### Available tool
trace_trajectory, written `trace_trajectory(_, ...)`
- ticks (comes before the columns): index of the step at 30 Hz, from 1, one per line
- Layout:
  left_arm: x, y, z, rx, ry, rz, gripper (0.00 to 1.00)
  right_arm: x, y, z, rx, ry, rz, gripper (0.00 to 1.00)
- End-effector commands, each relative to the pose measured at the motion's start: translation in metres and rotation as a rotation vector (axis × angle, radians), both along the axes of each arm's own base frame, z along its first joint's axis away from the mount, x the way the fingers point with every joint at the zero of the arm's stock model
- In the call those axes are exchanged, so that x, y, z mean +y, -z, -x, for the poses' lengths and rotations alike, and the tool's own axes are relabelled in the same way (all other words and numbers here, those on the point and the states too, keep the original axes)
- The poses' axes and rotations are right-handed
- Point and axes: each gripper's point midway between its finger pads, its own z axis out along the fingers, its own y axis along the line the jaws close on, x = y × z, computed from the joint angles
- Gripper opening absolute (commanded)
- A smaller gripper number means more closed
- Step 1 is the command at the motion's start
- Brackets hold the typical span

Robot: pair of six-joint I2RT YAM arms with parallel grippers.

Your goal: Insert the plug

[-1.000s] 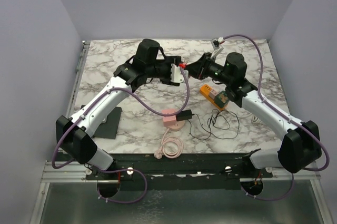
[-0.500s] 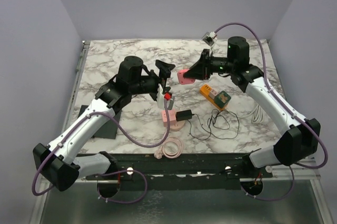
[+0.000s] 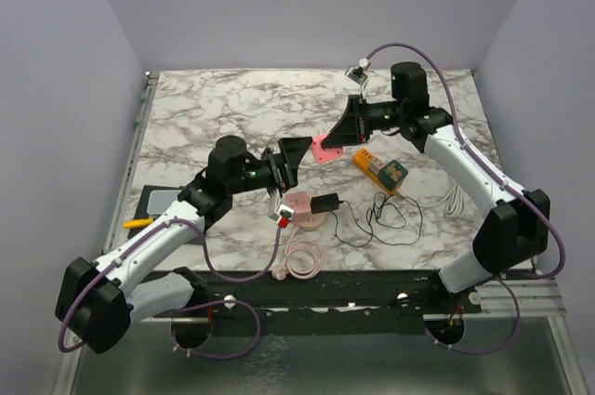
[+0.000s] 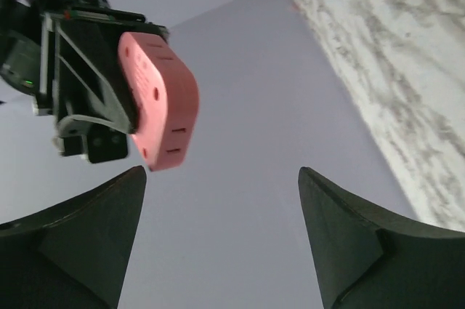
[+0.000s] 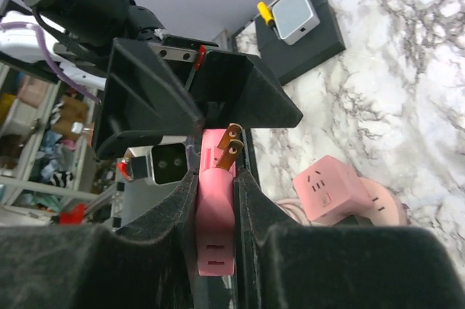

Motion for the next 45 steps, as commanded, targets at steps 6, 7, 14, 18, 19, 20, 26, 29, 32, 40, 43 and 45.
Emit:
trace_trajectory(6,0.002,-0.074,0.000,0.208,-0.082,0.267,0.99,-0.011,-0.009,-0.012,-0.086,0.025,0.046,0.05)
trace_trajectory(7,0.004,-0.074,-0.001,0.368,-0.126,0.291,0.99,-0.014,-0.008,-0.016,-0.121,0.047,0.066,0.05)
trace_trajectory(14,-0.006,-0.055,0.025,1.245,-0.315,0.228,0.99,-0.030,-0.005,-0.020,-0.392,0.044,0.165,0.05)
trace_trajectory(18,-0.015,-0.050,0.033,1.594,-0.304,0.208,0.86,-0.035,-0.010,-0.007,-0.520,0.003,0.151,0.05)
trace_trajectory(19,-0.016,-0.046,0.035,1.661,-0.301,0.189,0.81,-0.036,-0.013,-0.004,-0.544,-0.003,0.148,0.05)
trace_trajectory(20,-0.017,-0.040,0.039,1.724,-0.296,0.157,0.77,-0.037,-0.015,-0.002,-0.564,-0.006,0.146,0.05)
trace_trajectory(26,-0.029,-0.027,0.038,1.905,-0.284,0.090,0.64,-0.035,-0.016,0.003,-0.587,-0.034,0.166,0.05)
trace_trajectory(29,-0.034,-0.035,0.035,1.934,-0.252,0.091,0.63,-0.032,-0.010,0.004,-0.586,-0.039,0.183,0.05)
trace_trajectory(32,-0.037,-0.040,0.038,1.947,-0.209,0.084,0.62,-0.032,-0.008,0.003,-0.588,-0.036,0.193,0.05)
trace_trajectory(40,-0.042,-0.038,0.035,1.975,-0.186,0.073,0.54,-0.024,-0.011,0.007,-0.596,-0.067,0.179,0.06)
trace_trajectory(43,-0.045,-0.035,0.028,1.982,-0.195,0.079,0.49,-0.022,-0.009,0.007,-0.593,-0.079,0.177,0.06)
trace_trajectory(45,-0.048,-0.035,0.024,1.991,-0.196,0.080,0.45,-0.019,-0.007,0.009,-0.591,-0.088,0.174,0.06)
